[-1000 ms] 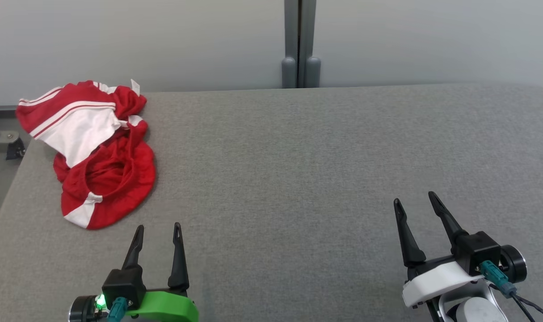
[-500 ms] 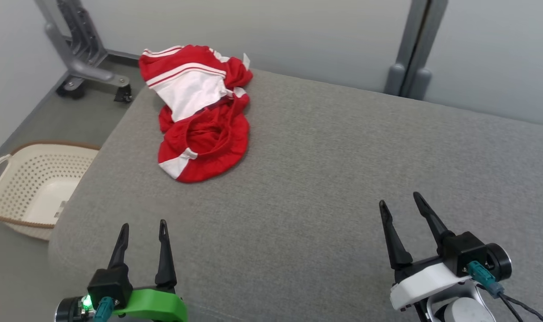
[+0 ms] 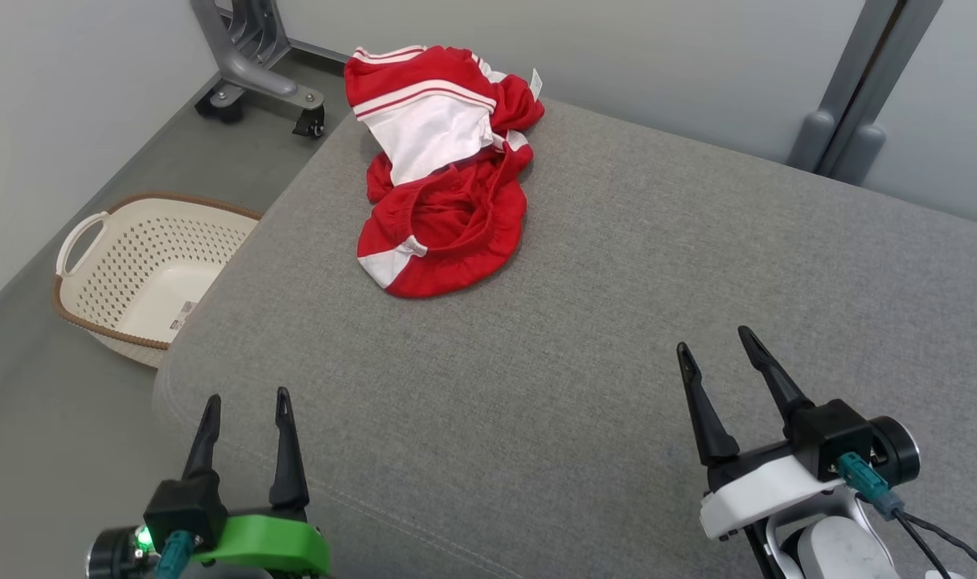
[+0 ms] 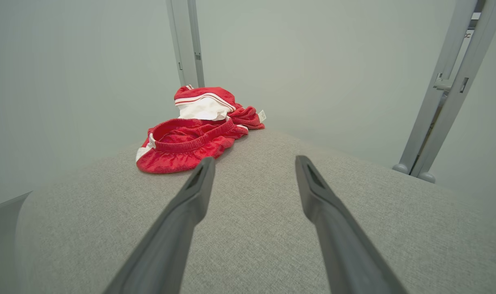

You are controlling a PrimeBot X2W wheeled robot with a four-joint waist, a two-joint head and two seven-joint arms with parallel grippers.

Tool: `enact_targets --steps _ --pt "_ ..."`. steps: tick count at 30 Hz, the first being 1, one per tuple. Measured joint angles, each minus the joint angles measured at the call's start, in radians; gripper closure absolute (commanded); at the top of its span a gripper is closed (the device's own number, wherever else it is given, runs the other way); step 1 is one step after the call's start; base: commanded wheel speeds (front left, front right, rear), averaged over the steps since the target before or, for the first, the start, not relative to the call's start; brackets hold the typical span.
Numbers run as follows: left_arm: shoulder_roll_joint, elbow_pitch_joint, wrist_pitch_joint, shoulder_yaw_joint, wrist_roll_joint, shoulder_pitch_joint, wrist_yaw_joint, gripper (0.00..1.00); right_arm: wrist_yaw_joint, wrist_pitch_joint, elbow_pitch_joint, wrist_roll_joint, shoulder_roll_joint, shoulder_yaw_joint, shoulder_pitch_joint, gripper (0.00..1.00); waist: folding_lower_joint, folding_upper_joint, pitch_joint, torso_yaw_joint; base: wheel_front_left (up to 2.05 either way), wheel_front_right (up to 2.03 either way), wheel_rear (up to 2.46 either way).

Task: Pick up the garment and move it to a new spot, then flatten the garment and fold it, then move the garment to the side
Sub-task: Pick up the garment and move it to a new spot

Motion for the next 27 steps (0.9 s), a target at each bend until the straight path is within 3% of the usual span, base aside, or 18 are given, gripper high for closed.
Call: enact_targets --steps 8,14,20,27 --pt "0.100 0.000 0.000 0.031 0.038 -0.281 -0.072 0.00 0.000 0.000 -0.045 -0.073 0.000 -0.032 -0.028 0.00 0.0000 0.0000 0.075 -0.024 0.00 0.00 0.00" --pt "0.168 0.083 0.113 0.031 0.004 -0.585 -0.154 0.00 0.000 0.000 -0.065 -0.135 0.000 -0.034 -0.093 0.00 0.0000 0.0000 0.170 -0.069 0.00 0.00 0.00" --pt "0.197 0.279 0.274 -0.002 -0.058 -0.797 -0.198 0.00 0.000 0.000 -0.081 -0.183 0.000 -0.050 -0.145 0.00 0.0000 0.0000 0.279 -0.117 0.00 0.00 0.00" --pt "0.197 0.512 0.350 -0.054 -0.117 -0.831 -0.210 0.00 0.000 0.000 -0.083 -0.197 -0.001 -0.061 -0.162 0.00 0.0001 0.0000 0.384 -0.176 0.00 0.00 0.00"
